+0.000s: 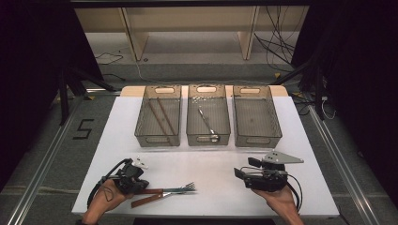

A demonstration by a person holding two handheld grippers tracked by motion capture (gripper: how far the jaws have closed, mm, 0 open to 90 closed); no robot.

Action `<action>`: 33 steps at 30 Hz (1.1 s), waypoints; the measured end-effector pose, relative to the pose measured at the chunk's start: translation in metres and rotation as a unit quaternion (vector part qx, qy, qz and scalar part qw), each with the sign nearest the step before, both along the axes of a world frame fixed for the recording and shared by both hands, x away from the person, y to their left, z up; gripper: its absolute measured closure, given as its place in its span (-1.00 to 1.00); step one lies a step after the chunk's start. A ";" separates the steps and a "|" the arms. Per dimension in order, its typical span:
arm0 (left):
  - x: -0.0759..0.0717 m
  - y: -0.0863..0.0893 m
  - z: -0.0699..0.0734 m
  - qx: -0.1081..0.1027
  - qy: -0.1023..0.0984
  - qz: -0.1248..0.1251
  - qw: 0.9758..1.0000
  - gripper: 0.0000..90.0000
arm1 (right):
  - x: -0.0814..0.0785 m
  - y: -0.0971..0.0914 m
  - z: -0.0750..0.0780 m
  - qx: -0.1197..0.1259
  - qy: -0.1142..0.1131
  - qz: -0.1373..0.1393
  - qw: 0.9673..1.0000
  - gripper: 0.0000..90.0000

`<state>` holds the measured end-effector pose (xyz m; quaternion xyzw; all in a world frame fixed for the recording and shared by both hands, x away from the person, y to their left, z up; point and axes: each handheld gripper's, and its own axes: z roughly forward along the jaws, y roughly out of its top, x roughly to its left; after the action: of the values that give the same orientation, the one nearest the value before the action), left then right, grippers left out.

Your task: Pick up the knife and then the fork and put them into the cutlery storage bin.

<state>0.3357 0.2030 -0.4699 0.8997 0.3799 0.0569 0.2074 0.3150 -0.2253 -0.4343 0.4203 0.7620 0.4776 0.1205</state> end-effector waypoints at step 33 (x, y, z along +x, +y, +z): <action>0.007 -0.024 0.013 0.092 0.020 -0.127 0.987 -0.30 | 0.001 0.001 -0.002 -0.004 0.004 -0.001 1.000 -0.36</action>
<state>0.3431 0.1789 -0.4572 0.9568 0.2601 0.0468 0.1215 0.3156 -0.2244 -0.4358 0.4227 0.7640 0.4724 0.1201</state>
